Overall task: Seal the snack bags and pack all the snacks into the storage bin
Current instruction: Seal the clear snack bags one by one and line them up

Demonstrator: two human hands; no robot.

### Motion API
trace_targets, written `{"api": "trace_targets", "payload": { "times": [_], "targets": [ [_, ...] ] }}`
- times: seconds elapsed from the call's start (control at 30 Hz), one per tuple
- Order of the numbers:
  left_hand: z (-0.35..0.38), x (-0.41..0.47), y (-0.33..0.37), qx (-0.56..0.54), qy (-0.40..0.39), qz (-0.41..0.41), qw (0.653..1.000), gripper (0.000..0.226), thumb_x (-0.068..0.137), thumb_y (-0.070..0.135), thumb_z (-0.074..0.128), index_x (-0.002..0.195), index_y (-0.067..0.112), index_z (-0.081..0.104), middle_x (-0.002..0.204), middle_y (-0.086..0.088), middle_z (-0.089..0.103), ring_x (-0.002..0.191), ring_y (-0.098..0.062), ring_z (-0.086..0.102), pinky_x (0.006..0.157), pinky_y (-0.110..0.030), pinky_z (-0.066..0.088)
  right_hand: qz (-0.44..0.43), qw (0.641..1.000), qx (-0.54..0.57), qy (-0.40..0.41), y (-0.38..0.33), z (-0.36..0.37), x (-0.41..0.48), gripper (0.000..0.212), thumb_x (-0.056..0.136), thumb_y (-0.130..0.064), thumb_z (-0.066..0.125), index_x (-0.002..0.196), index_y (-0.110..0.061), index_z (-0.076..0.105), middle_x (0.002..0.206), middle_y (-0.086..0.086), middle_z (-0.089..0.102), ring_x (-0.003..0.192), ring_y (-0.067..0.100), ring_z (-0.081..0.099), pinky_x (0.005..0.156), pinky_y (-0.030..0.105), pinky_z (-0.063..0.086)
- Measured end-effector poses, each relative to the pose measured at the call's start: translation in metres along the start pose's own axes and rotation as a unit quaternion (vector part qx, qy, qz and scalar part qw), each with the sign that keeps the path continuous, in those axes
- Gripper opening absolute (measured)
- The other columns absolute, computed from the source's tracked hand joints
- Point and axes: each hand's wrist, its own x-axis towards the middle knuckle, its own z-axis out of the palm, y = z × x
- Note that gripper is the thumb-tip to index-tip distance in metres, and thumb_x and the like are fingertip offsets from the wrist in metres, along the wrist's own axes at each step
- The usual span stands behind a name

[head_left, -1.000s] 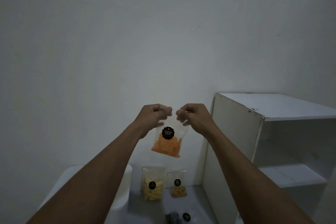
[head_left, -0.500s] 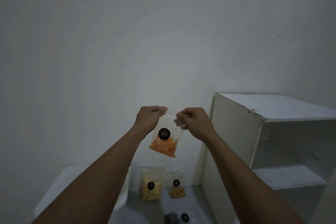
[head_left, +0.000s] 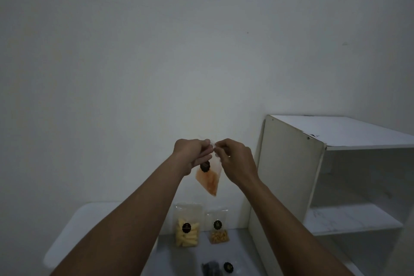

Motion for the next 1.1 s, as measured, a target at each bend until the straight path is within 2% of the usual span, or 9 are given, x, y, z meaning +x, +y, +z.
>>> {"api": "trace_targets", "payload": {
  "times": [0.1, 0.17, 0.27, 0.37, 0.67, 0.73, 0.9, 1.03, 1.1],
  "targets": [
    [-0.003, -0.001, 0.000, 0.022, -0.004, 0.007, 1.000, 0.014, 0.086, 0.003, 0.070, 0.097, -0.006, 0.071, 0.086, -0.017, 0.077, 0.079, -0.020, 0.076, 0.068, -0.029, 0.062, 0.020, 0.998, 0.039, -0.033, -0.002, -0.002, -0.002, 0.025, 0.091, -0.046, 0.063, 0.099, -0.024, 0.072, 0.088, -0.012, 0.074, 0.080, -0.001, 0.068, 0.071, 0.019, 0.054],
    [-0.005, -0.002, 0.001, 0.070, -0.025, 0.017, 0.997, 0.013, 0.083, 0.004, 0.070, 0.095, -0.002, 0.074, 0.084, -0.013, 0.077, 0.075, -0.016, 0.076, 0.069, -0.027, 0.062, 0.065, 0.992, 0.092, -0.047, -0.004, -0.003, -0.001, 0.030, 0.089, -0.051, 0.062, 0.092, -0.023, 0.073, 0.081, -0.009, 0.075, 0.075, 0.006, 0.071, 0.073, 0.030, 0.060],
    [-0.011, -0.003, 0.001, 0.133, -0.062, 0.020, 0.989, 0.013, 0.087, 0.006, 0.067, 0.097, 0.004, 0.075, 0.093, -0.010, 0.078, 0.079, -0.013, 0.074, 0.078, -0.033, 0.062, 0.116, 0.979, 0.151, -0.077, -0.005, -0.007, 0.005, 0.021, 0.092, -0.029, 0.064, 0.088, -0.011, 0.073, 0.078, 0.001, 0.073, 0.072, 0.015, 0.072, 0.069, 0.040, 0.063],
    [-0.017, -0.002, 0.000, 0.172, -0.077, 0.014, 0.982, 0.009, 0.086, 0.007, 0.070, 0.093, 0.008, 0.076, 0.094, -0.009, 0.077, 0.077, -0.014, 0.070, 0.071, -0.029, 0.061, 0.133, 0.971, 0.160, -0.119, -0.007, -0.013, 0.006, 0.015, 0.091, -0.007, 0.059, 0.086, -0.002, 0.072, 0.077, 0.009, 0.069, 0.068, 0.015, 0.064, 0.060, 0.027, 0.059],
    [-0.030, 0.002, -0.013, 0.180, -0.087, -0.066, 0.978, 0.016, 0.087, 0.014, 0.068, 0.100, 0.008, 0.075, 0.080, 0.001, 0.075, 0.069, -0.009, 0.061, 0.074, -0.028, 0.058, 0.196, 0.939, 0.217, -0.179, 0.003, -0.004, -0.003, 0.017, 0.091, -0.008, 0.060, 0.088, 0.002, 0.073, 0.076, 0.008, 0.066, 0.067, 0.015, 0.059, 0.060, 0.024, 0.050],
    [-0.031, 0.003, -0.016, 0.181, -0.078, -0.073, 0.978, 0.015, 0.086, 0.015, 0.066, 0.097, 0.010, 0.075, 0.083, 0.001, 0.076, 0.069, -0.009, 0.061, 0.074, -0.027, 0.056, 0.191, 0.947, 0.190, -0.174, 0.005, 0.000, -0.006, 0.020, 0.093, -0.015, 0.060, 0.088, 0.000, 0.073, 0.079, 0.007, 0.068, 0.069, 0.015, 0.058, 0.058, 0.026, 0.049],
    [-0.031, 0.015, -0.024, 0.137, -0.027, -0.047, 0.989, 0.017, 0.084, 0.015, 0.067, 0.097, 0.009, 0.075, 0.082, 0.001, 0.077, 0.070, -0.010, 0.064, 0.074, -0.028, 0.057, 0.139, 0.966, 0.135, -0.168, 0.016, 0.015, -0.025, 0.044, 0.086, -0.061, 0.060, 0.097, -0.019, 0.069, 0.093, -0.005, 0.072, 0.084, 0.012, 0.066, 0.067, 0.028, 0.053],
    [-0.034, 0.026, -0.043, 0.151, -0.002, -0.016, 0.988, 0.017, 0.086, 0.022, 0.069, 0.099, 0.012, 0.072, 0.095, 0.000, 0.077, 0.082, -0.012, 0.065, 0.071, -0.027, 0.056, 0.122, 0.979, 0.070, -0.148, 0.044, 0.045, -0.032, 0.007, 0.091, -0.031, 0.064, 0.086, -0.028, 0.069, 0.090, -0.010, 0.071, 0.086, 0.009, 0.066, 0.077, 0.036, 0.054],
    [-0.041, 0.037, -0.068, 0.179, 0.039, 0.021, 0.983, 0.019, 0.087, 0.027, 0.068, 0.101, 0.014, 0.069, 0.104, -0.004, 0.072, 0.091, -0.017, 0.065, 0.077, -0.033, 0.059, 0.140, 0.978, 0.080, -0.130, 0.058, 0.058, -0.035, 0.022, 0.093, -0.020, 0.058, 0.077, -0.032, 0.067, 0.086, -0.010, 0.071, 0.084, 0.012, 0.066, 0.078, 0.045, 0.058]
  ]
}}
